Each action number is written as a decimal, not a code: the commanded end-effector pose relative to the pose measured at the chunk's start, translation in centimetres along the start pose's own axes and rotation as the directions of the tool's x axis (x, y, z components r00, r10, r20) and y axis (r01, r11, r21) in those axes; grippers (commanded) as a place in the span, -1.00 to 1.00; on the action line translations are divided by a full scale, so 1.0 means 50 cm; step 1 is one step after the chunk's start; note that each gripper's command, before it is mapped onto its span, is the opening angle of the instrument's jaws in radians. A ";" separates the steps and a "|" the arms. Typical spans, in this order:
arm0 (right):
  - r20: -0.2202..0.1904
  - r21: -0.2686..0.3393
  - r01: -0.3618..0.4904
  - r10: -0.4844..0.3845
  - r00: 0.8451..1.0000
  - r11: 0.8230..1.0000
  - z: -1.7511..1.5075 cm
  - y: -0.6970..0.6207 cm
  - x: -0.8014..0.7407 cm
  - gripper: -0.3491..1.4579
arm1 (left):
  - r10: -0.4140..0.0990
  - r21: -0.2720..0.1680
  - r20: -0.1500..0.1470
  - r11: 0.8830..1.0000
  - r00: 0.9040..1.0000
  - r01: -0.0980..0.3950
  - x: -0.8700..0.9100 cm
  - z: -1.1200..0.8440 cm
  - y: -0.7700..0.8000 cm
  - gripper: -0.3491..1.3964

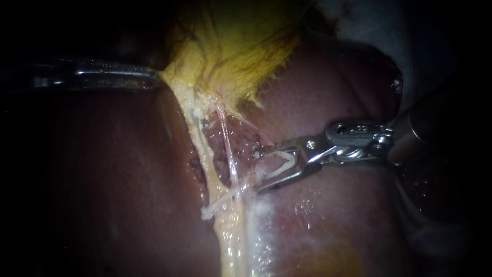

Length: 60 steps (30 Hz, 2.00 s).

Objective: Clipping second clip left tube

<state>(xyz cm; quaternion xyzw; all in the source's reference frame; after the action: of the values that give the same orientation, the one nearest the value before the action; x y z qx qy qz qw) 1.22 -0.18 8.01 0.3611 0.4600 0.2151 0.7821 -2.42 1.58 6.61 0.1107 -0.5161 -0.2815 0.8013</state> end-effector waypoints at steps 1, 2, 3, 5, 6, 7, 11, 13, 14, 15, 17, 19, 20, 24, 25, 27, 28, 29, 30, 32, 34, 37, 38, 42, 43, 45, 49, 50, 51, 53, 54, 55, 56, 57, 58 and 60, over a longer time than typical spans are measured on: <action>0.000 0.000 0.000 0.000 1.000 1.000 0.0000 -0.0001 0.0000 -0.06 | 0.000 0.000 0.000 1.000 1.000 0.000 0.0001 0.0000 0.0000 -1.00; 0.000 0.001 0.000 0.000 1.000 1.000 -0.0001 -0.0002 0.0000 -0.05 | 0.000 0.000 0.000 1.000 1.000 0.000 0.0001 0.0000 0.0000 -1.00; 0.000 0.001 -0.001 0.001 1.000 1.000 -0.0004 -0.0004 0.0002 -0.05 | 0.000 0.000 0.000 1.000 1.000 0.000 0.0001 0.0000 0.0000 -1.00; 0.000 0.004 -0.002 0.002 1.000 1.000 -0.0010 -0.0009 0.0006 -0.05 | 0.000 0.000 0.000 1.000 1.000 0.000 0.0001 0.0000 0.0000 -1.00; 0.000 0.006 -0.004 0.004 1.000 1.000 -0.0017 -0.0014 0.0011 -0.05 | 0.000 0.000 0.000 1.000 1.000 0.000 0.0001 0.0000 0.0000 -1.00; 0.000 0.008 -0.006 0.006 1.000 1.000 -0.0022 -0.0020 0.0016 -0.05 | 0.000 0.000 0.000 1.000 1.000 0.000 0.0001 0.0000 0.0000 -1.00; 0.000 0.017 -0.015 0.015 1.000 1.000 -0.0049 -0.0046 0.0042 -0.04 | 0.000 0.000 0.000 1.000 1.000 0.000 0.0001 -0.0001 0.0001 -1.00; 0.000 0.021 -0.026 0.026 1.000 0.999 -0.0061 -0.0060 0.0058 -0.04 | 0.001 0.001 0.000 1.000 1.000 -0.001 0.0002 0.0000 0.0002 -1.00; 0.000 0.023 -0.023 0.023 1.000 0.999 -0.0066 -0.0066 0.0065 -0.04 | 0.001 0.001 0.000 1.000 1.000 -0.001 0.0002 0.0000 0.0002 -1.00; -0.001 0.025 -0.020 0.020 1.000 0.999 -0.0072 -0.0073 0.0074 -0.04 | 0.001 0.001 0.000 1.000 1.000 -0.001 0.0002 0.0000 0.0002 -1.00; -0.004 0.030 -0.024 0.024 1.000 0.999 -0.0078 -0.0084 0.0086 -0.04 | 0.001 0.001 0.000 1.000 1.000 -0.001 0.0002 -0.0001 0.0002 -1.00; -0.004 0.033 -0.021 0.021 1.000 0.999 -0.0085 -0.0097 0.0097 -0.04 | 0.001 0.001 0.000 1.000 1.000 -0.001 0.0002 -0.0001 0.0002 -1.00; -0.007 0.036 -0.022 0.022 1.000 0.999 -0.0087 -0.0101 0.0101 -0.04 | 0.001 0.001 0.000 1.000 1.000 -0.001 0.0002 -0.0001 0.0002 -1.00; -0.007 0.041 -0.026 0.026 1.000 0.999 -0.0092 -0.0124 0.0117 -0.04 | 0.001 0.001 0.000 1.000 1.000 -0.001 0.0002 -0.0001 0.0002 -1.00; -0.007 0.042 -0.027 0.027 1.000 0.999 -0.0092 -0.0130 0.0122 -0.04 | 0.001 0.001 0.000 1.000 1.000 -0.001 0.0002 -0.0001 0.0002 -1.00; -0.007 0.043 -0.029 0.029 1.000 0.999 -0.0092 -0.0138 0.0129 -0.04 | 0.001 0.001 0.000 1.000 1.000 -0.001 0.0002 -0.0001 0.0002 -1.00; -0.007 0.043 -0.030 0.031 1.000 0.999 -0.0091 -0.0142 0.0134 -0.04 | 0.001 0.001 0.000 1.000 1.000 -0.001 0.0002 -0.0001 0.0002 -1.00; -0.008 0.043 -0.025 0.026 1.000 0.999 -0.0090 -0.0145 0.0138 -0.04 | 0.001 0.001 0.000 1.000 1.000 -0.001 0.0002 -0.0001 0.0002 -1.00; -0.009 0.043 -0.026 0.027 1.000 0.999 -0.0088 -0.0147 0.0142 -0.04 | 0.001 0.001 0.000 1.000 1.000 -0.001 0.0003 -0.0001 0.0002 -1.00; -0.015 0.045 -0.029 0.029 0.999 0.999 -0.0082 -0.0151 0.0150 -0.04 | 0.001 0.001 0.000 1.000 1.000 -0.001 0.0003 -0.0001 0.0002 -1.00; -0.018 0.045 -0.030 0.031 0.999 0.999 -0.0076 -0.0153 0.0155 -0.04 | 0.001 0.001 0.000 1.000 1.000 -0.001 0.0003 -0.0001 0.0002 -1.00; -0.023 0.042 -0.031 0.032 0.999 0.999 -0.0064 -0.0156 0.0162 -0.03 | 0.001 0.001 0.000 1.000 1.000 -0.001 0.0003 -0.0001 0.0002 -1.00; -0.023 0.041 -0.032 0.033 0.999 0.999 -0.0059 -0.0156 0.0165 -0.03 | 0.001 0.001 0.000 1.000 1.000 -0.001 0.0003 -0.0001 0.0002 -1.00; -0.027 0.040 -0.034 0.035 0.999 0.999 -0.0043 -0.0154 0.0174 -0.03 | 0.001 0.001 0.000 1.000 1.000 -0.001 0.0003 -0.0002 0.0002 -1.00; -0.027 0.039 -0.034 0.035 0.999 0.999 -0.0038 -0.0153 0.0176 -0.03 | 0.001 0.001 0.000 1.000 1.000 -0.001 0.0003 -0.0002 0.0002 -1.00; -0.028 0.037 -0.035 0.036 0.999 0.999 -0.0029 -0.0152 0.0180 -0.03 | 0.001 0.001 0.000 1.000 1.000 -0.001 0.0003 -0.0002 0.0002 -1.00; -0.032 0.034 -0.036 0.037 0.999 0.999 -0.0009 -0.0149 0.0186 -0.03 | 0.001 0.001 0.000 1.000 1.000 -0.001 0.0003 -0.0002 0.0002 -1.00; -0.032 0.033 -0.036 0.037 0.999 0.999 -0.0007 -0.0149 0.0187 -0.03 | 0.001 0.001 0.000 1.000 1.000 -0.001 0.0003 -0.0002 0.0002 -1.00; -0.033 0.032 -0.036 0.037 0.999 0.999 -0.0001 -0.0148 0.0188 -0.03 | 0.001 0.001 0.000 1.000 1.000 -0.001 0.0003 -0.0002 0.0002 -1.00; -0.036 0.031 -0.036 0.037 0.999 0.999 0.0006 -0.0146 0.0188 -0.03 | 0.001 0.001 0.000 1.000 1.000 -0.001 0.0003 -0.0002 0.0002 -1.00; -0.036 0.030 -0.035 0.036 0.999 0.999 0.0011 -0.0144 0.0188 -0.03 | 0.001 0.001 0.000 1.000 1.000 -0.001 0.0003 -0.0002 0.0002 -1.00; -0.039 0.030 -0.034 0.036 0.999 0.999 0.0014 -0.0143 0.0186 -0.03 | 0.001 0.001 0.000 1.000 1.000 -0.001 0.0003 -0.0001 0.0002 -1.00; -0.040 0.034 -0.034 0.035 0.999 0.999 0.0018 -0.0142 0.0185 -0.03 | 0.001 0.001 0.000 1.000 1.000 -0.001 0.0003 -0.0001 0.0002 -1.00; -0.039 0.035 -0.032 0.034 0.999 0.999 0.0022 -0.0140 0.0182 -0.03 | 0.001 0.001 0.000 1.000 1.000 -0.001 0.0003 -0.0001 0.0002 -1.00; -0.040 0.038 -0.031 0.033 0.999 0.999 0.0026 -0.0138 0.0180 -0.03 | 0.001 0.001 0.000 1.000 1.000 -0.001 0.0003 -0.0001 0.0002 -1.00; -0.038 0.041 -0.028 0.029 0.999 0.999 0.0034 -0.0134 0.0172 -0.03 | 0.001 0.001 0.000 1.000 1.000 -0.001 0.0003 -0.0001 0.0002 -1.00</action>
<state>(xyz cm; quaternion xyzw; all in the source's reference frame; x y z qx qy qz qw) 1.79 -0.11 7.08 0.3791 0.4740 0.2236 0.7626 -2.40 1.58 6.62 0.1110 -0.5163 -0.2808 0.8014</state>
